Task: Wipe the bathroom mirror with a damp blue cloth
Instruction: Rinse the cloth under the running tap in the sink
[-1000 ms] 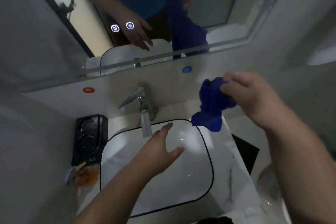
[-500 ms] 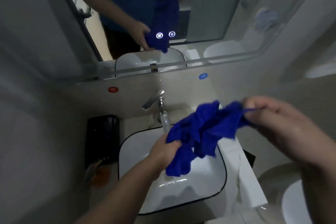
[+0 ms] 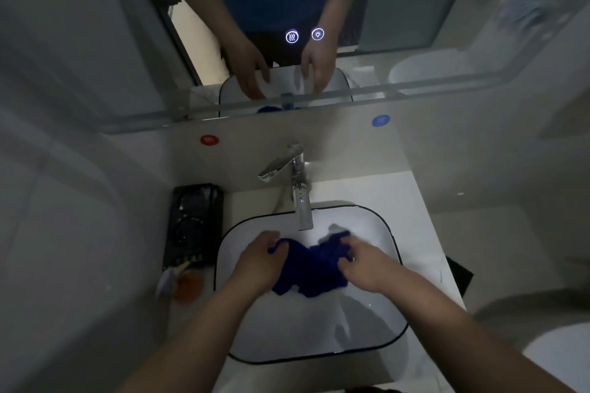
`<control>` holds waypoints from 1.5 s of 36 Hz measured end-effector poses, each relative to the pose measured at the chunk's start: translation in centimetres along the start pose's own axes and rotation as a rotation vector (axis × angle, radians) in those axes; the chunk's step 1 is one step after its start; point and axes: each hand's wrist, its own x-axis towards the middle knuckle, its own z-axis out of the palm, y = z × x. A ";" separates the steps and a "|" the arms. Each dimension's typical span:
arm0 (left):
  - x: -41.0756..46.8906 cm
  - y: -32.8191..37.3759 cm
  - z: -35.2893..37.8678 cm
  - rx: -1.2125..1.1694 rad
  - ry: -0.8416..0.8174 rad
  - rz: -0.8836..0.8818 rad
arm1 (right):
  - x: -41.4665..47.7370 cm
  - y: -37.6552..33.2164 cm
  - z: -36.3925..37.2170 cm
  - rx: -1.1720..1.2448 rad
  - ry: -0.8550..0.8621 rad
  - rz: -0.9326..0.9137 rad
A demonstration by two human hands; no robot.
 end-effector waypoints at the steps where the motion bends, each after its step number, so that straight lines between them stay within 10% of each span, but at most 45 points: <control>1: 0.6 1.0 -0.6 -0.032 0.044 -0.015 | 0.3 0.1 -0.1 -0.033 -0.015 0.011; 9: 4.9 8.1 -5.3 -0.765 0.147 -0.191 | 0.4 1.7 1.1 -0.185 -0.087 0.022; 19: 5.4 9.9 -6.0 -0.803 0.138 -0.043 | 0.2 5.7 3.0 -0.122 -0.036 0.204; 27: 4.8 0.4 0.5 -0.357 0.309 -0.080 | 3.8 7.8 1.7 0.115 0.707 0.244; 33: 4.2 -6.9 5.9 0.225 0.058 -0.090 | 9.3 9.1 -0.6 0.152 0.416 0.301; 39: 4.5 -8.7 8.3 0.590 0.032 0.065 | 11.6 11.6 0.2 0.158 0.507 0.227; 54: 9.4 -5.0 14.3 0.563 0.102 -0.053 | 12.1 12.2 1.1 0.114 0.580 0.163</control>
